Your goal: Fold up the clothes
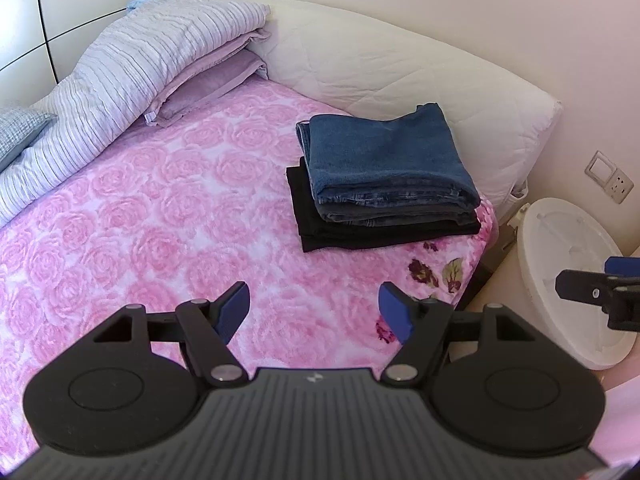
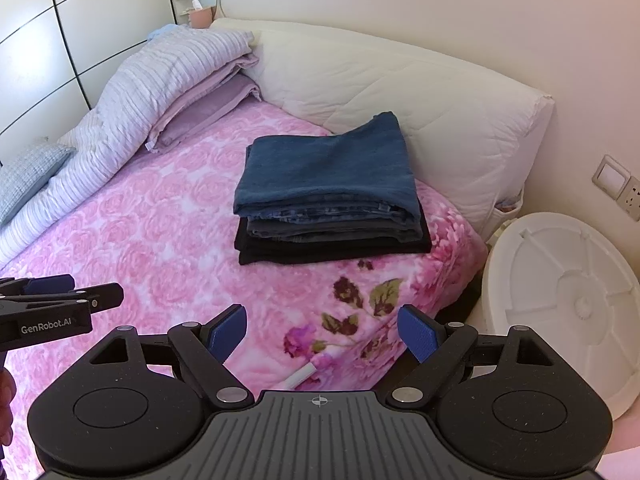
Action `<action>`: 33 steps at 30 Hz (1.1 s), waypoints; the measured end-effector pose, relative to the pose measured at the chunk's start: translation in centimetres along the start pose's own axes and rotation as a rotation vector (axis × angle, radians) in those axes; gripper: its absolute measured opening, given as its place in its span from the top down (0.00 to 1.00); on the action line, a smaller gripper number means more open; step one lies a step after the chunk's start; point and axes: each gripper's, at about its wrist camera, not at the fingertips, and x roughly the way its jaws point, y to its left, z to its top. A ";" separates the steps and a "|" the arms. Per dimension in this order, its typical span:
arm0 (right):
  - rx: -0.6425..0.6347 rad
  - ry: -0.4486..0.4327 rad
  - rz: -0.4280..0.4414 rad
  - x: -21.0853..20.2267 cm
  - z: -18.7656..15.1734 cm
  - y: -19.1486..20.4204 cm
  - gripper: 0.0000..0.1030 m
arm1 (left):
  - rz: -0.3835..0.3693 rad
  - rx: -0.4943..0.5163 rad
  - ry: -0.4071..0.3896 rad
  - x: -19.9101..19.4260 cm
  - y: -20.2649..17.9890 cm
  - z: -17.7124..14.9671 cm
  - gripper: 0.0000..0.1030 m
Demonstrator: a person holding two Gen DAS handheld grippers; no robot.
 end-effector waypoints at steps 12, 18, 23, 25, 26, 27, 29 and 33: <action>-0.010 -0.006 -0.001 -0.5 -0.1 0.7 0.17 | 0.001 0.020 -0.011 -0.4 -0.3 -0.1 0.34; -0.015 -0.009 -0.002 -0.8 -0.1 0.8 0.17 | -0.002 0.029 -0.014 -0.6 -0.7 -0.3 0.34; -0.016 -0.012 -0.004 -1.0 -0.2 0.7 0.17 | -0.006 0.035 -0.014 -0.8 -1.0 -0.5 0.34; -0.015 -0.012 -0.005 -1.1 -0.2 0.7 0.17 | -0.009 0.044 -0.015 -0.8 -1.2 -0.6 0.34; -0.015 -0.012 -0.006 -1.1 -0.2 0.6 0.17 | -0.009 0.047 -0.017 -0.9 -1.3 -0.6 0.34; -0.015 -0.012 -0.006 -1.2 -0.3 0.6 0.17 | -0.008 0.050 -0.019 -0.9 -1.3 -0.7 0.34; -0.014 -0.013 -0.005 -1.3 -0.3 0.6 0.17 | -0.009 0.051 -0.021 -1.0 -1.4 -0.7 0.34; -0.015 -0.013 -0.005 -1.4 -0.3 0.4 0.17 | -0.008 0.048 -0.025 -1.2 -1.5 -0.8 0.34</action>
